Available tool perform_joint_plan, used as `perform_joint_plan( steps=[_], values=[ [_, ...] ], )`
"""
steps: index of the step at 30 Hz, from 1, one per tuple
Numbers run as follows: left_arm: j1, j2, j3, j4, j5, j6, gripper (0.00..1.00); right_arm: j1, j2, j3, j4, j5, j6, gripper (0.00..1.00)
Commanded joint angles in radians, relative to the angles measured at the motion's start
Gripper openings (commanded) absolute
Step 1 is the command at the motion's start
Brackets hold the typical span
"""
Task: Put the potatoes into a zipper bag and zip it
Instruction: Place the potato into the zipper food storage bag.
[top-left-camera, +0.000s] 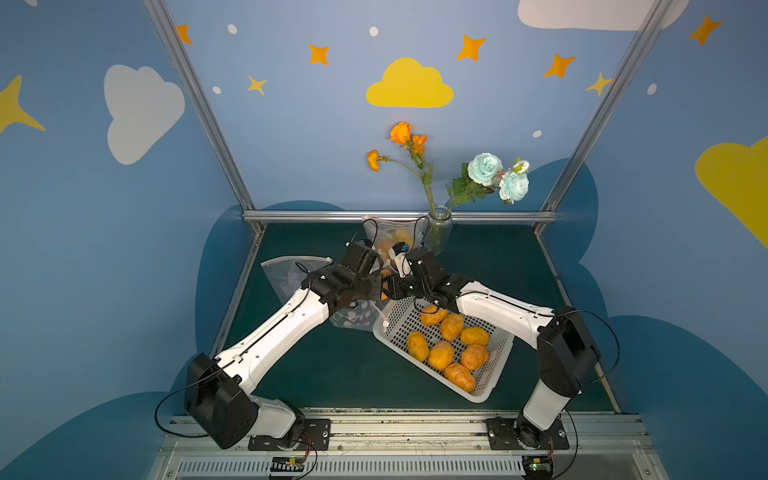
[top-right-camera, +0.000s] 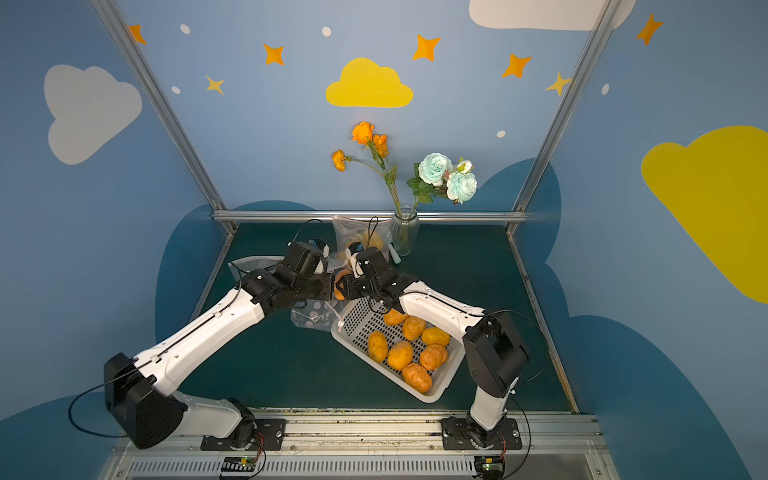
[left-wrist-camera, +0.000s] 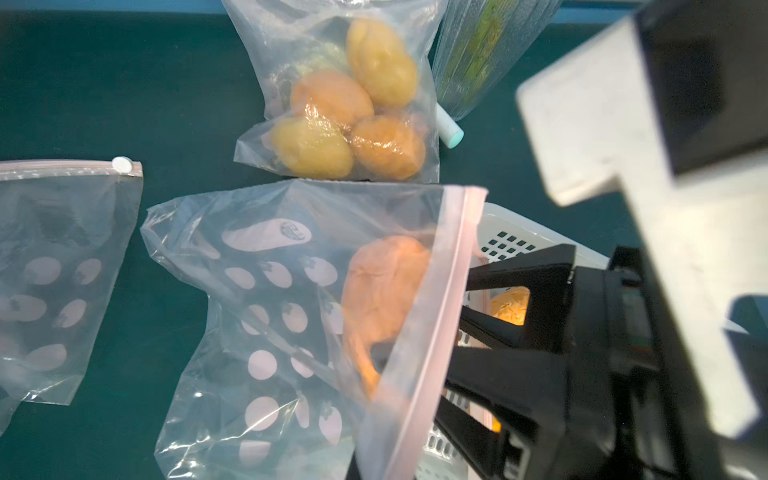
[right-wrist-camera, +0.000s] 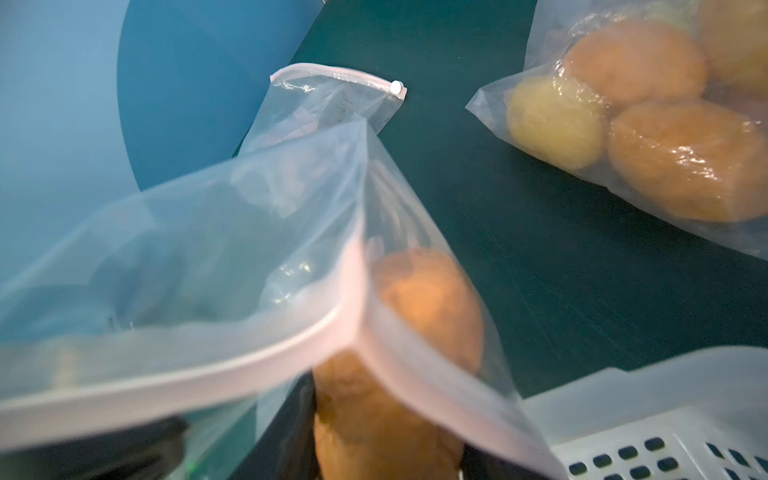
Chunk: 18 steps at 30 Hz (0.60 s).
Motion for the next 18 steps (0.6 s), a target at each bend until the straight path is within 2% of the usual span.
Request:
perform_joint_plan(
  steps=[1,4,9,13,18],
  values=[
    [0.031,-0.061,-0.021,0.009,0.04,-0.002,0.04,0.016,0.027,0.035,-0.078,0.076,-0.033,0.13],
    [0.046,-0.089,-0.01,-0.019,0.029,-0.027,0.04,0.02,0.041,0.044,-0.101,0.106,-0.06,0.15],
    [0.045,-0.037,0.094,-0.198,-0.12,-0.127,0.04,0.023,0.032,0.053,-0.144,0.133,-0.124,0.2],
    [0.035,0.089,0.258,-0.41,-0.115,-0.218,0.04,0.023,0.019,0.046,-0.131,0.117,-0.164,0.27],
    [0.0,0.157,0.416,-0.572,-0.087,-0.304,0.04,0.02,0.036,0.087,-0.155,0.086,-0.173,0.3]
  ],
)
